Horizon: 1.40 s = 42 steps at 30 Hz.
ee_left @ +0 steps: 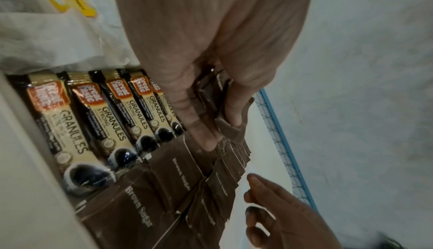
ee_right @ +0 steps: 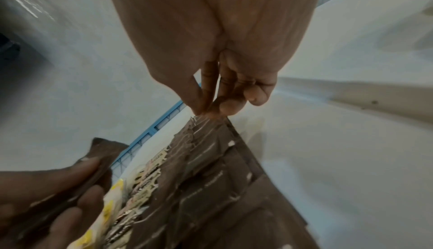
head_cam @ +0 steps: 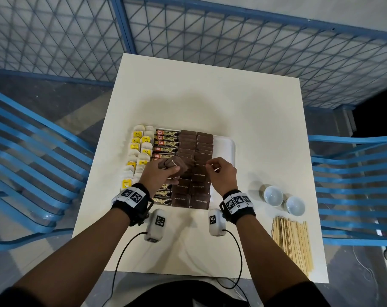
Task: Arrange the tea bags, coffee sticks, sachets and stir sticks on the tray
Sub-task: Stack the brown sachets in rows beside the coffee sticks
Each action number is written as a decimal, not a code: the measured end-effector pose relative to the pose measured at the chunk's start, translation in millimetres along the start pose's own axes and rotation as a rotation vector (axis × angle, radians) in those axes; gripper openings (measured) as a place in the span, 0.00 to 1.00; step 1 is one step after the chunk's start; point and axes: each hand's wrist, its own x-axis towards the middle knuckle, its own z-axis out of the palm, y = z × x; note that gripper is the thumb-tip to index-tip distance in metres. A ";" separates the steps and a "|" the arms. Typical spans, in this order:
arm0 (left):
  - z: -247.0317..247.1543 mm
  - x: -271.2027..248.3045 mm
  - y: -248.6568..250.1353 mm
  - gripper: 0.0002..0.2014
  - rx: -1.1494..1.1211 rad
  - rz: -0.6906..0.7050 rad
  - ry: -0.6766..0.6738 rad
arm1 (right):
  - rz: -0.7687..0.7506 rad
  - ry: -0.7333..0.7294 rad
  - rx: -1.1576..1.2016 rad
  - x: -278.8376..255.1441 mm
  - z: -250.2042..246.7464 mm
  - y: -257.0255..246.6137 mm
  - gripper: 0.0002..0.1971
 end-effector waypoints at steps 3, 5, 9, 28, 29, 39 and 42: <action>3.3 -1.1 2.7 0.15 0.026 0.007 -0.020 | -0.093 -0.075 0.029 -0.1 6.7 -13.9 0.04; 6.1 -3.4 5.1 0.12 0.050 0.017 -0.043 | -0.162 -0.137 0.059 -0.3 10.8 -25.9 0.07; 7.8 -7.4 7.5 0.11 0.159 0.061 -0.122 | -0.229 -0.258 0.036 5.0 12.5 -45.9 0.07; 8.1 -3.5 6.4 0.08 0.034 0.094 0.012 | -0.012 -0.224 0.212 16.2 19.4 -44.7 0.10; 7.1 -2.2 6.9 0.08 0.029 0.109 0.050 | 0.014 -0.238 0.233 14.8 18.4 -45.4 0.11; 0.7 0.5 4.8 0.03 0.099 0.058 0.068 | -0.060 -0.214 0.129 13.8 18.1 -41.3 0.05; -0.3 2.7 2.9 0.03 0.127 0.055 0.114 | -0.057 -0.272 0.073 12.1 19.7 -39.3 0.08</action>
